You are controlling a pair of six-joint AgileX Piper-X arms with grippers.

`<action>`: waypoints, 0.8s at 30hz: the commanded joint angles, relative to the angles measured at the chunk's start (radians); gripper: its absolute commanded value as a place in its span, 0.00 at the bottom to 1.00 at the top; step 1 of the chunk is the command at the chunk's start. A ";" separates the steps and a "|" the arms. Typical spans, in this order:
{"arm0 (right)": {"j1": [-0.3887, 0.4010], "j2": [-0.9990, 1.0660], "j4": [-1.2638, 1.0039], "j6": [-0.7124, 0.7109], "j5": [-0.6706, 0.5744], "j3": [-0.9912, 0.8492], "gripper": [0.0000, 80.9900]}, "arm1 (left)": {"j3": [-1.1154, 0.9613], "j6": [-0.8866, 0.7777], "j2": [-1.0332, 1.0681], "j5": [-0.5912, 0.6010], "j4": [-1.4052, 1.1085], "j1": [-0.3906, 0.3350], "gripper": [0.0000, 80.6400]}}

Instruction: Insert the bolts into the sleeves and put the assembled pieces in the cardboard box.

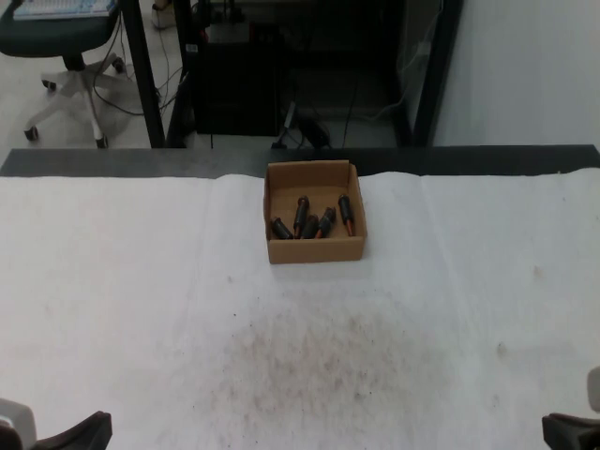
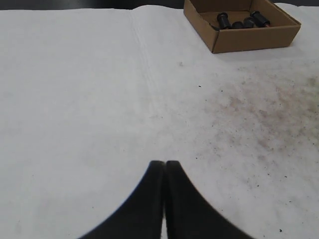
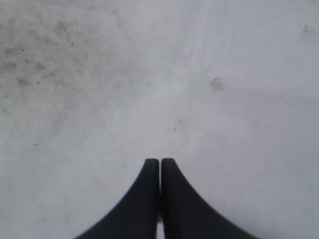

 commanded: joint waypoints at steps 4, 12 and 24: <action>-0.003 -0.007 -0.030 -0.008 0.001 0.012 0.01 | -0.010 -0.009 -0.009 -0.009 -0.004 -0.001 0.00; -0.003 -0.007 -0.056 -0.008 0.001 0.012 0.01 | -0.010 -0.009 -0.009 -0.009 -0.004 -0.001 0.00; -0.003 -0.035 -0.157 -0.008 0.001 0.104 0.01 | -0.010 -0.009 -0.009 -0.009 -0.004 -0.001 0.00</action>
